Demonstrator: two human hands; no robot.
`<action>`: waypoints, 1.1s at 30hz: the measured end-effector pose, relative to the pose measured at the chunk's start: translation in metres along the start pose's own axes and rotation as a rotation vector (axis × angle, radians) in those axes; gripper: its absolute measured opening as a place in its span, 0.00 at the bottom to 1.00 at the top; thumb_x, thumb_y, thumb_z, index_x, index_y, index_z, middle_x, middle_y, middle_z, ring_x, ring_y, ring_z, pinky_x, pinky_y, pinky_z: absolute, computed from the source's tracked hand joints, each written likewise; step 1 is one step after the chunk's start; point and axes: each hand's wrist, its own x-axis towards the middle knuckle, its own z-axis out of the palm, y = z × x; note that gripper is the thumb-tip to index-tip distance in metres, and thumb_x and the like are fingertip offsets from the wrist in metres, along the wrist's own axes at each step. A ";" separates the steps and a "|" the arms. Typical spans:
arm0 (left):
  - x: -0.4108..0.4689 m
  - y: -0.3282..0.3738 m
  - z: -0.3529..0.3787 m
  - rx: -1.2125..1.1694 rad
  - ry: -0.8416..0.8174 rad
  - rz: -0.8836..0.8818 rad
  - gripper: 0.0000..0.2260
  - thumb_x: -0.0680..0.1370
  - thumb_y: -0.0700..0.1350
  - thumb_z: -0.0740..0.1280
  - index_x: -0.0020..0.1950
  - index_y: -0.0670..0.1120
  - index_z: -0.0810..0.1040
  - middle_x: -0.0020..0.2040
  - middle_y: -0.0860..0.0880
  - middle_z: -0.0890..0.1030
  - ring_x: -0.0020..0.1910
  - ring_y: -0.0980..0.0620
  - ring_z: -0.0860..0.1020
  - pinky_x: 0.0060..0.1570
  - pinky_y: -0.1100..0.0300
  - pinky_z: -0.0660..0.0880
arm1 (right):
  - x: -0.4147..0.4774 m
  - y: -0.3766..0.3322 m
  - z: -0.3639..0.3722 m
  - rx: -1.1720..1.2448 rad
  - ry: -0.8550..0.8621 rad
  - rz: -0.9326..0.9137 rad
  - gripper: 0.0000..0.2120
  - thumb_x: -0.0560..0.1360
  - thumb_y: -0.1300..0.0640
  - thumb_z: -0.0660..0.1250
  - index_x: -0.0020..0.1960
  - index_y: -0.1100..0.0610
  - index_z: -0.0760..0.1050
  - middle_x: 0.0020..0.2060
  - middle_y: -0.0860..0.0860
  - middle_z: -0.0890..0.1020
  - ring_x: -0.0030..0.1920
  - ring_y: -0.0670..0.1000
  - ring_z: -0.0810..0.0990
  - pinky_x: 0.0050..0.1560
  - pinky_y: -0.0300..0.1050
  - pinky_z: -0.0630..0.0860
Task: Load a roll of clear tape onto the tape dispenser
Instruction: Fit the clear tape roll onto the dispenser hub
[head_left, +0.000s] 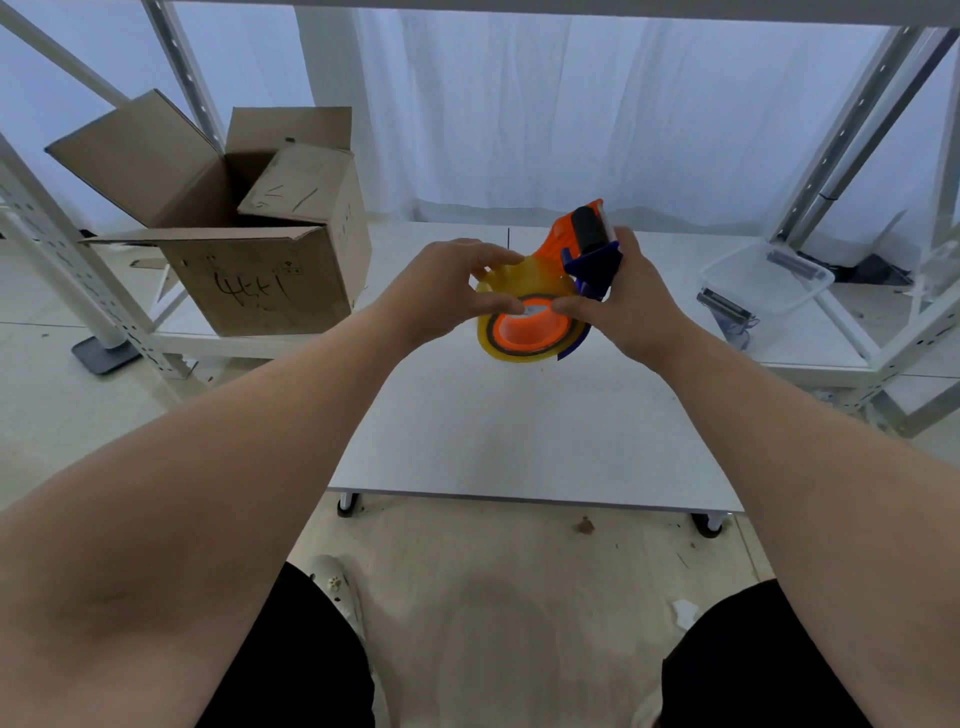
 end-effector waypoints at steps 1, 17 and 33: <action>0.000 0.000 0.001 0.025 -0.005 0.020 0.26 0.70 0.54 0.73 0.65 0.49 0.75 0.59 0.49 0.78 0.51 0.56 0.72 0.51 0.62 0.72 | -0.001 -0.001 0.001 -0.025 -0.020 -0.007 0.33 0.69 0.62 0.74 0.69 0.58 0.62 0.55 0.48 0.72 0.55 0.49 0.73 0.40 0.28 0.72; 0.005 0.003 0.004 0.044 -0.123 0.069 0.21 0.73 0.55 0.69 0.65 0.55 0.73 0.50 0.49 0.69 0.49 0.52 0.70 0.47 0.63 0.68 | -0.003 0.007 -0.005 0.099 -0.099 0.121 0.31 0.68 0.61 0.75 0.66 0.56 0.63 0.60 0.53 0.74 0.60 0.56 0.75 0.52 0.44 0.79; 0.005 -0.007 0.007 0.020 -0.187 0.055 0.23 0.71 0.56 0.71 0.64 0.55 0.71 0.53 0.47 0.74 0.51 0.51 0.73 0.49 0.62 0.71 | -0.004 0.009 -0.007 0.130 -0.103 0.126 0.31 0.69 0.62 0.74 0.67 0.57 0.63 0.57 0.50 0.73 0.57 0.53 0.75 0.44 0.36 0.80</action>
